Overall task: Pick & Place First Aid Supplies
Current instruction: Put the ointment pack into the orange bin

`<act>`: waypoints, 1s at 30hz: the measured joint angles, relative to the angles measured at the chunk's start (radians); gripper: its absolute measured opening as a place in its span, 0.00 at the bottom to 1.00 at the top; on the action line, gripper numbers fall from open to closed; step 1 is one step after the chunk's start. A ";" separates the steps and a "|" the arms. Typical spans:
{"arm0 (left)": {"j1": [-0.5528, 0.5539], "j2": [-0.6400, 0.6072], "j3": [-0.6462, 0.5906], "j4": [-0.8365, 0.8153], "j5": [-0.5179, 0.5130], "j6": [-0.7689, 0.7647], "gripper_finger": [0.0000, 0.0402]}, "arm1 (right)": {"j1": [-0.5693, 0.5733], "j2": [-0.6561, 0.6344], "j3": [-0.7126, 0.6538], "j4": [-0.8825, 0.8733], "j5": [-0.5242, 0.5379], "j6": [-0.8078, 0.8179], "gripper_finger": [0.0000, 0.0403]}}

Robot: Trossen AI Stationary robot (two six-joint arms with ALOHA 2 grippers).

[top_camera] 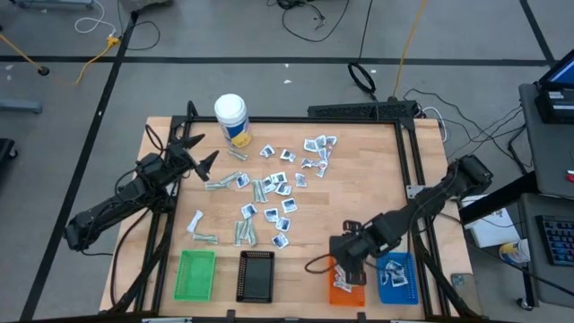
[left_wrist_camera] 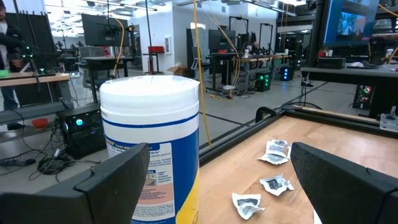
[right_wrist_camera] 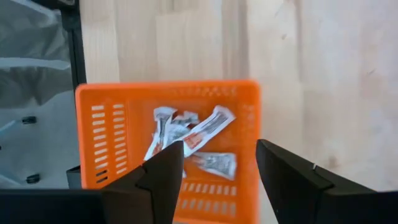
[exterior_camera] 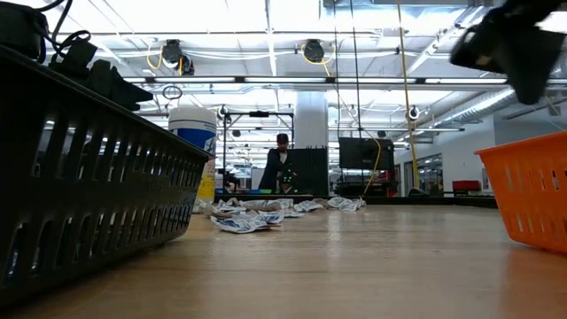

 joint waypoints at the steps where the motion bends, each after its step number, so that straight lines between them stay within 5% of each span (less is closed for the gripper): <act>1: 0.000 0.000 0.000 0.000 0.000 0.000 0.99 | -0.011 -0.007 0.000 0.001 0.000 -0.019 0.49; 22: 0.000 0.000 0.000 0.000 0.000 0.000 0.99 | -0.534 -0.019 0.000 0.006 0.006 -0.119 0.47; 30: 0.000 0.000 0.000 0.000 0.000 0.000 0.99 | -0.722 -0.019 0.000 0.007 0.151 -0.027 0.46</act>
